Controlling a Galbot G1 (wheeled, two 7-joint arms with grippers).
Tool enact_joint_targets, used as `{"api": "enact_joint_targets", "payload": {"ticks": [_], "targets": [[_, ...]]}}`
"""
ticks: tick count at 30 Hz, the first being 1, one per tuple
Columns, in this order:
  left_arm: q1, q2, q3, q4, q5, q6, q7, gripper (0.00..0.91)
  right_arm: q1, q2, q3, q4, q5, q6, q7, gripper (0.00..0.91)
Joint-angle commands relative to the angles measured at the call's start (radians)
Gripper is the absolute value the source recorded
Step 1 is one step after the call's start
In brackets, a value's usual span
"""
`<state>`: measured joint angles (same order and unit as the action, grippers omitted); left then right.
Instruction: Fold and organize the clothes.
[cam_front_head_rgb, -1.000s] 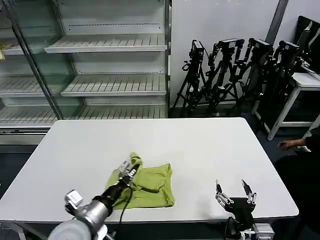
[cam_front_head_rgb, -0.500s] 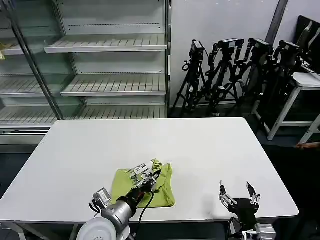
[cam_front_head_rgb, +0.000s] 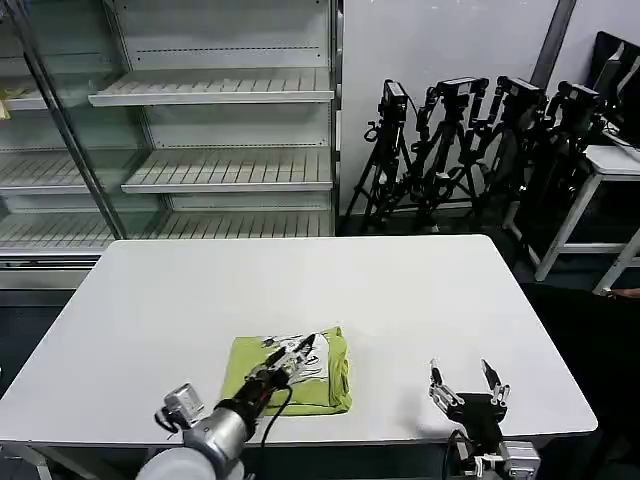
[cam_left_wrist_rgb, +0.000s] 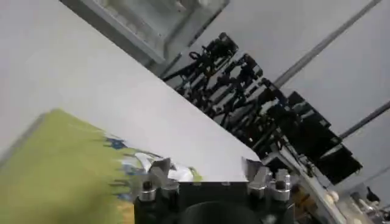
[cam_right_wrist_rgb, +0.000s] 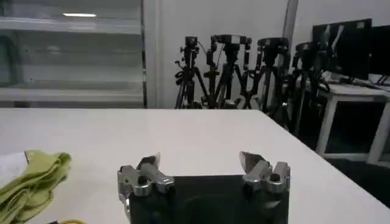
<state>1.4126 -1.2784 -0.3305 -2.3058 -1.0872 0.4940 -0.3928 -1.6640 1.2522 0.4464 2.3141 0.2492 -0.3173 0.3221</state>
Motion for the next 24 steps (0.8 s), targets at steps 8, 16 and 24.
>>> {"api": "enact_joint_targets", "payload": {"ticks": [8, 16, 24], "targets": [[0.129, 0.14, -0.344, 0.064, -0.071, 0.06, 0.0, 0.907, 0.052, -0.003, -0.034, -0.023, 0.011, -0.005, -0.002, 0.907], [0.068, 0.098, -0.281, 0.186, -0.08, 0.05, 0.009, 0.907, 0.039, -0.002, -0.022, -0.016, 0.01, -0.004, -0.004, 0.907], [0.059, 0.036, -0.218, 0.181, -0.096, 0.031, 0.009, 0.907, 0.012, -0.001, -0.005, 0.007, 0.008, -0.002, -0.007, 0.907]]}}
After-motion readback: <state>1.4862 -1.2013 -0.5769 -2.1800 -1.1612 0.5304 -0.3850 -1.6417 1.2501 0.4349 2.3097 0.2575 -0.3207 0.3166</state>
